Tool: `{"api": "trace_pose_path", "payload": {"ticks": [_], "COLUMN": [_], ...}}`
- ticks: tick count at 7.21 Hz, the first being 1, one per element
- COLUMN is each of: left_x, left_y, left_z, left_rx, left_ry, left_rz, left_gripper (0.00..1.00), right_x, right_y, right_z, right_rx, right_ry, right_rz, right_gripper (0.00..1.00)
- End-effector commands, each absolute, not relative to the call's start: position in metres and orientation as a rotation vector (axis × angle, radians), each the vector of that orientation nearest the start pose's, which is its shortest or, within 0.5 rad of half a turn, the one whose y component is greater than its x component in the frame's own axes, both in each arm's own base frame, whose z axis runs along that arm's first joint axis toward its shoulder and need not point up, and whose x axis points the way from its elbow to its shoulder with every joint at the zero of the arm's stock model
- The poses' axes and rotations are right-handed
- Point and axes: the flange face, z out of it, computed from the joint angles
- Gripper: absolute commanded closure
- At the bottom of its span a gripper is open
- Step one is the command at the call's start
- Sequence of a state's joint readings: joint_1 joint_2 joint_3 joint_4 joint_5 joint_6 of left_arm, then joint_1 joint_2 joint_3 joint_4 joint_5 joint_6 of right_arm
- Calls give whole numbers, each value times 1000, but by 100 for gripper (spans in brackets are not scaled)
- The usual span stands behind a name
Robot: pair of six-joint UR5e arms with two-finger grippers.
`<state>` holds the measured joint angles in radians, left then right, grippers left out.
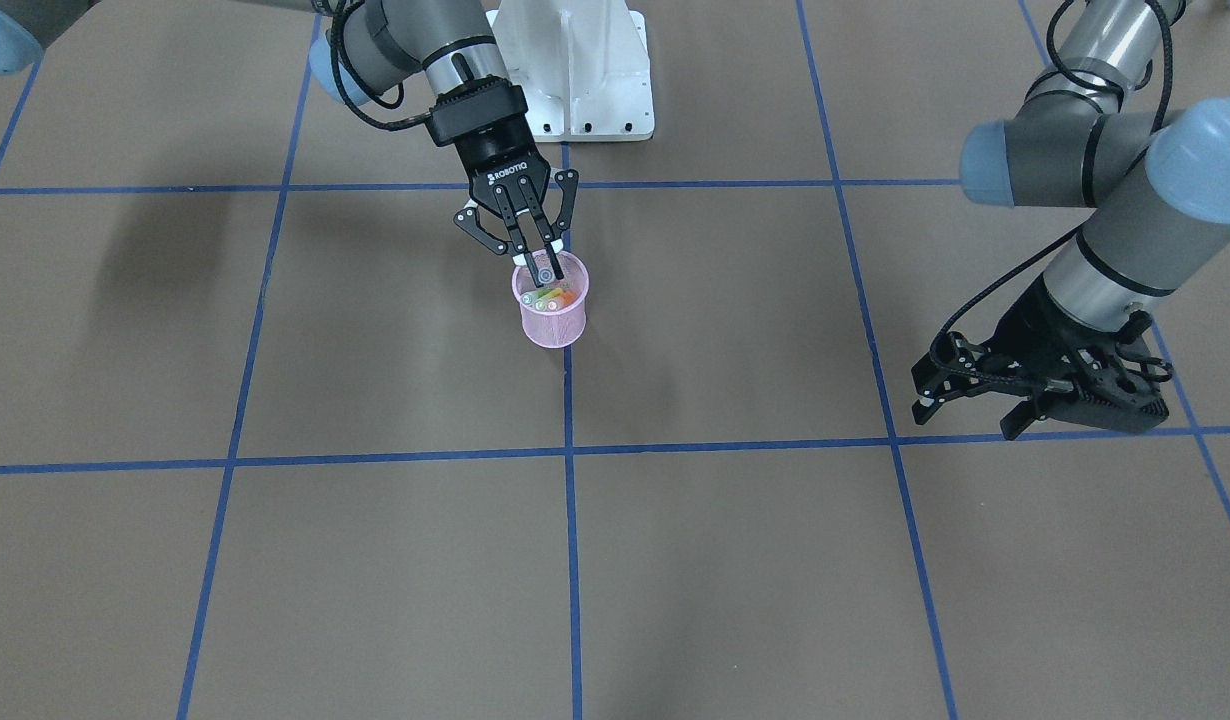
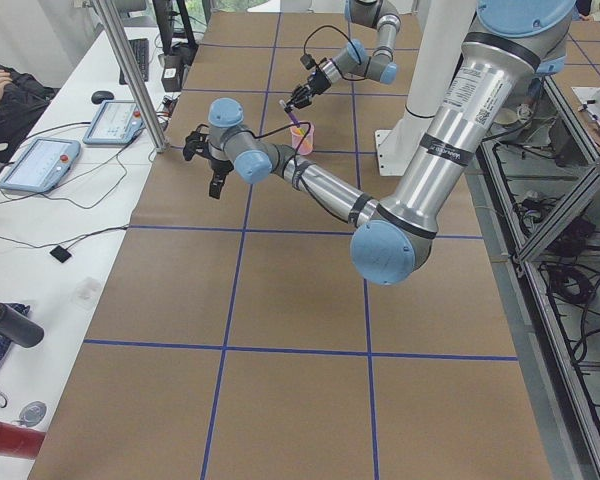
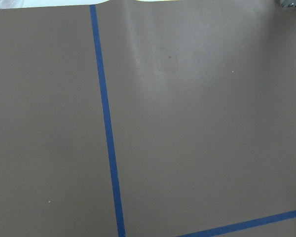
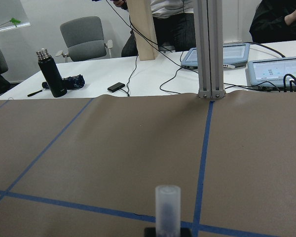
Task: Collect pens into pen holder
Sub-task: 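Carry the purple marker over the pink cup with the right gripper, then lower the purple marker into the cup and open the right gripper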
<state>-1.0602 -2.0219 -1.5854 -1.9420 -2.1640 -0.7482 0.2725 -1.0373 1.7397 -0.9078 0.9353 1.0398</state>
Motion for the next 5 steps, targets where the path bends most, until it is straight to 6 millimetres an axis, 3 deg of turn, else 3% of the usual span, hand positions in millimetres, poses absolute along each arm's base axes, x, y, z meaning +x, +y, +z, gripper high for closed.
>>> {"api": "trace_pose_path", "payload": {"ticks": [1, 4, 5], "left_x": [257, 257, 257], "left_y": [-618, -619, -619], "left_z": [353, 353, 353], "left_rx": [327, 328, 327], "left_ry": [921, 920, 920], "left_rz": [32, 32, 34], "left_gripper": [1, 1, 1], "right_x": [-550, -556, -556], "right_y": [-344, -335, -335], "right_z": [199, 203, 197], "right_rx": [983, 974, 973], "right_ry": [-992, -992, -1005], "right_rz": [196, 181, 186], "right_gripper": [100, 100, 77]}}
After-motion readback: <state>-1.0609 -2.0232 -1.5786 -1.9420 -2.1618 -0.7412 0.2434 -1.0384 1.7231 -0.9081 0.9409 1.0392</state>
